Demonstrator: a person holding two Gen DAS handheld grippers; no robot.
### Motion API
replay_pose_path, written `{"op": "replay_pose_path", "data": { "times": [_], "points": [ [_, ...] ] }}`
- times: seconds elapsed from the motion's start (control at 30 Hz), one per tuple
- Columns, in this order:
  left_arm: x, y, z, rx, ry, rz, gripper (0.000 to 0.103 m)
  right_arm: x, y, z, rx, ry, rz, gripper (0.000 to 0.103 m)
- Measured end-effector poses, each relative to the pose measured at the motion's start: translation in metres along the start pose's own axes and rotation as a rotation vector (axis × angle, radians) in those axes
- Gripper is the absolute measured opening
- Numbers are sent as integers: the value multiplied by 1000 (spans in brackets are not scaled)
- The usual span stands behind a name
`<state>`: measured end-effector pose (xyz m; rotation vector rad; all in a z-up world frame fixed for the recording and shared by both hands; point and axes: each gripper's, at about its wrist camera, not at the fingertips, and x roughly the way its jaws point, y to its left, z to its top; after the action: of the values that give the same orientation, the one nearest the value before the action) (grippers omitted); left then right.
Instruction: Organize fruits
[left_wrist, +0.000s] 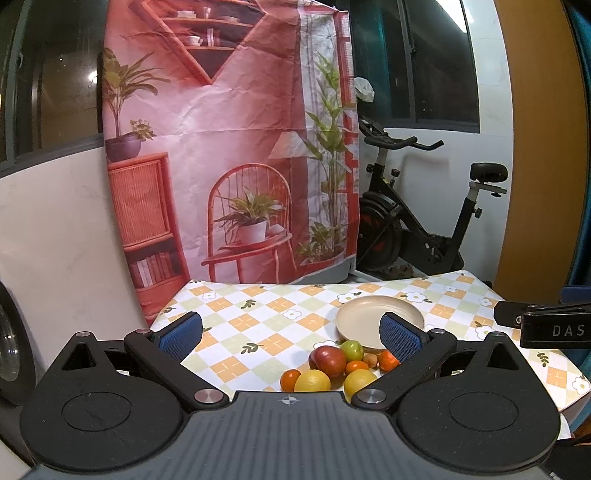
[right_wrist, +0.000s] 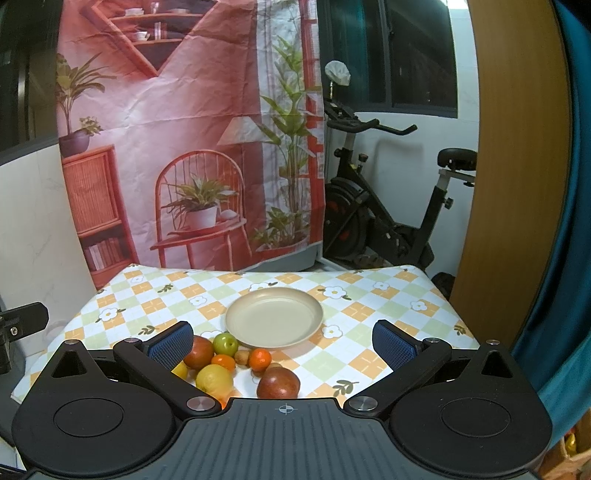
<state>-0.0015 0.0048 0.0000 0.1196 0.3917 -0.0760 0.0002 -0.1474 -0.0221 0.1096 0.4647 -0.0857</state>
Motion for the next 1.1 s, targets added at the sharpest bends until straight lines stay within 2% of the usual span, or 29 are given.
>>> {"op": "replay_pose_path", "data": {
  "times": [1.1],
  "points": [
    [-1, 0, 0, -2, 2, -1, 103, -1, 2, 1, 0, 1, 3, 103]
  ]
}}
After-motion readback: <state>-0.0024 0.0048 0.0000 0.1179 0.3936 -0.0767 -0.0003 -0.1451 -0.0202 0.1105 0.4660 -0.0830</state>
